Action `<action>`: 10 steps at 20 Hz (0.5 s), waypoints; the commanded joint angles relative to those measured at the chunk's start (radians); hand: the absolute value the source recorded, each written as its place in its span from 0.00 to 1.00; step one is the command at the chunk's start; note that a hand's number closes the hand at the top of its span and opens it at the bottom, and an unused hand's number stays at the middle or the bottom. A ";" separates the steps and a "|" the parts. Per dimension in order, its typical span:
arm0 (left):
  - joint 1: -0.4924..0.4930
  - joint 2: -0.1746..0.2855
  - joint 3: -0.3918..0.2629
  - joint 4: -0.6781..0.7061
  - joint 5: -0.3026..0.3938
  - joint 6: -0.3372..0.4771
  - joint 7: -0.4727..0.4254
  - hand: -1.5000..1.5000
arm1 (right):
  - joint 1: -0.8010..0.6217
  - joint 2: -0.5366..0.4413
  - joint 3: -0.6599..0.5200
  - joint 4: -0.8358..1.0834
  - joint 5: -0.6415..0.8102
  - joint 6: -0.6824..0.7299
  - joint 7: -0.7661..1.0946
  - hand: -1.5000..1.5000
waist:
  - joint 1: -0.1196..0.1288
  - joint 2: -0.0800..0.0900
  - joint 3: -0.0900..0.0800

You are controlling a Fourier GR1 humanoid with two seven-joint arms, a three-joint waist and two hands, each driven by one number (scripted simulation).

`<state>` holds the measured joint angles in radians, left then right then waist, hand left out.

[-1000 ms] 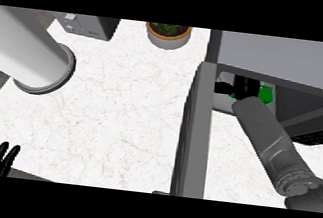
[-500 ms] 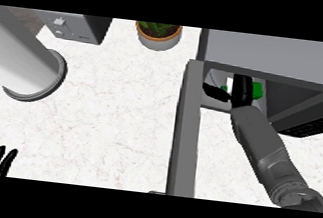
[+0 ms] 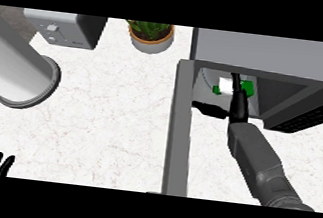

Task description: Pick up the milk, place it into the microwave and close the microwave

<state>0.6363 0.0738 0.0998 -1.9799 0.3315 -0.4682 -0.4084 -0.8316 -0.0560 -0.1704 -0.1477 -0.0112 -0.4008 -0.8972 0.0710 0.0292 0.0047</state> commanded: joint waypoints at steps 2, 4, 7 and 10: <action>0.018 0.009 0.021 -0.004 0.018 -0.014 0.008 0.00 | 0.054 0.036 -0.013 0.001 -0.009 0.040 -0.101 0.00 | -0.023 -0.013 -0.002; 0.040 0.012 0.019 -0.037 0.032 -0.010 0.042 0.00 | 0.129 0.000 -0.021 -0.010 -0.018 0.130 -0.172 0.00 | -0.033 -0.015 -0.002; 0.002 -0.039 -0.026 0.003 -0.051 0.023 0.026 0.00 | 0.139 0.023 -0.017 -0.017 -0.018 0.165 -0.160 0.00 | -0.047 -0.021 -0.003; 0.059 -0.025 -0.008 -0.001 -0.040 -0.028 -0.006 0.00 | 0.166 -0.020 -0.015 -0.047 -0.025 0.274 -0.155 0.00 | -0.053 -0.025 -0.004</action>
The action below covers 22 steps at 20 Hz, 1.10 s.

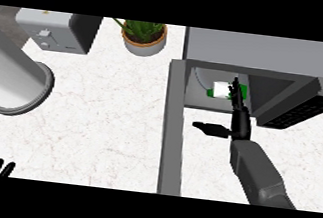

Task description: Pick up the milk, place it into the microwave and close the microwave

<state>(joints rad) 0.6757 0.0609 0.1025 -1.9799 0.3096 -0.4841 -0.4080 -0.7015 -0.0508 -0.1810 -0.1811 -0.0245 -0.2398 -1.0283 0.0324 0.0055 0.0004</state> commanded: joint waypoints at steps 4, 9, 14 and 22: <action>0.038 0.032 -0.005 -0.071 -0.018 -0.027 0.058 0.00 | 0.144 -0.022 0.042 -0.047 0.017 0.185 -0.050 0.00 | -0.027 -0.007 0.000; -0.042 0.008 -0.007 0.054 -0.066 -0.025 0.015 0.00 | 0.295 -0.026 0.070 -0.198 0.016 0.148 -0.038 0.00 | -0.046 -0.012 -0.002; -0.062 -0.036 -0.168 0.065 -0.199 -0.015 0.014 0.00 | 0.412 -0.101 0.069 -0.330 -0.010 0.216 -0.032 0.00 | -0.049 -0.012 -0.002; -0.192 -0.018 -0.275 0.144 -0.366 -0.002 0.080 1.00 | 0.586 -0.217 0.040 -0.496 -0.070 0.305 0.023 0.00 | -0.047 -0.008 -0.001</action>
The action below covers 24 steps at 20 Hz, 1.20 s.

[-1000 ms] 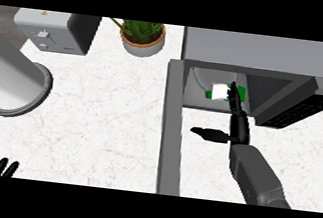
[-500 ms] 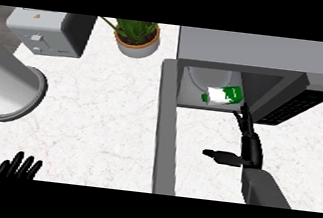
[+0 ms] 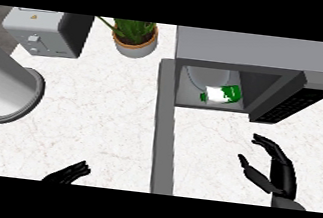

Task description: Pick up the milk, place it into the microwave and close the microwave

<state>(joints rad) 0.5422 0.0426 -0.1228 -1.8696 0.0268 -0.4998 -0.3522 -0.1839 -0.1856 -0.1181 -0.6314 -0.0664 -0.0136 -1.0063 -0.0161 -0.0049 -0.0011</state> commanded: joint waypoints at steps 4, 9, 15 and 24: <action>-0.150 -0.026 -0.101 0.131 -0.193 0.052 -0.052 1.00 | 0.143 -0.078 -0.054 -0.117 -0.092 0.129 0.005 0.00 | 0.009 0.004 0.001; -0.157 -0.042 -0.170 0.134 -0.202 0.132 0.009 1.00 | 0.218 -0.133 -0.094 -0.209 -0.156 0.205 0.043 0.00 | 0.014 0.004 0.001; -0.436 -0.042 -0.170 0.353 -0.217 0.295 0.004 1.00 | 0.335 -0.180 -0.109 -0.274 -0.167 0.252 0.041 0.00 | 0.006 0.005 0.001; -0.599 -0.042 -0.383 0.581 -0.286 0.150 0.217 1.00 | 0.300 -0.223 -0.115 -0.239 -0.194 0.318 0.034 0.00 | -0.010 0.008 0.001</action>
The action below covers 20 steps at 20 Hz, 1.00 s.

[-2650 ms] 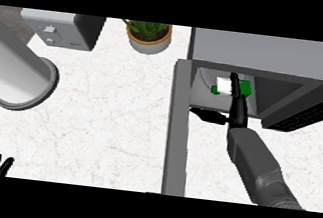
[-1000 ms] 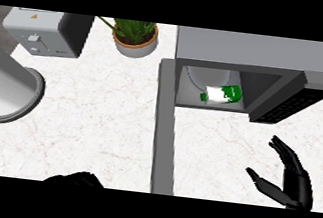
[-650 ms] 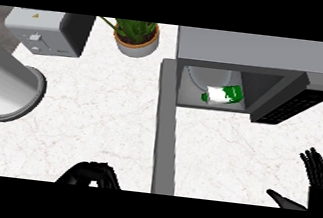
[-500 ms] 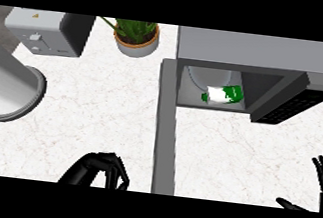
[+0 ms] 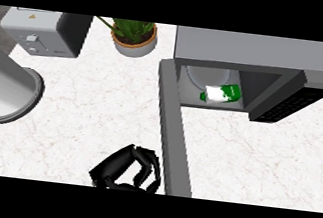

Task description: Pick up the milk, place it into the microwave and close the microwave

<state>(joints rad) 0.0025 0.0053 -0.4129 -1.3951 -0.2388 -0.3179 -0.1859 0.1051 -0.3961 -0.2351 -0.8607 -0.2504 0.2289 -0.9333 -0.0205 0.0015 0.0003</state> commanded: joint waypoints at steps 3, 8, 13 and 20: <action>-0.179 -0.005 -0.167 0.189 0.042 -0.014 0.118 1.00 | -0.022 -0.018 0.002 -0.019 -0.018 0.065 -0.023 0.00 | -0.006 0.002 -0.001; -0.228 -0.005 -0.392 0.327 0.109 0.221 -0.023 1.00 | 0.003 -0.088 -0.016 -0.032 -0.051 0.165 -0.042 0.00 | -0.014 0.003 -0.001; -0.359 -0.005 -0.493 0.347 0.305 0.354 -0.067 1.00 | -0.019 -0.036 0.041 -0.124 -0.044 0.141 -0.025 0.00 | -0.042 0.007 -0.003; -0.452 -0.004 -0.611 0.310 0.461 0.555 -0.072 0.00 | -0.010 -0.069 0.052 -0.214 -0.094 0.174 0.034 0.00 | -0.086 0.009 -0.005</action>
<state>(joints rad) -0.3775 0.0234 -0.9572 -1.0491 0.1350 0.1559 -0.2657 0.0895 -0.4560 -0.1870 -1.0331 -0.3156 0.3115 -0.8688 -0.0826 0.0115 -0.0026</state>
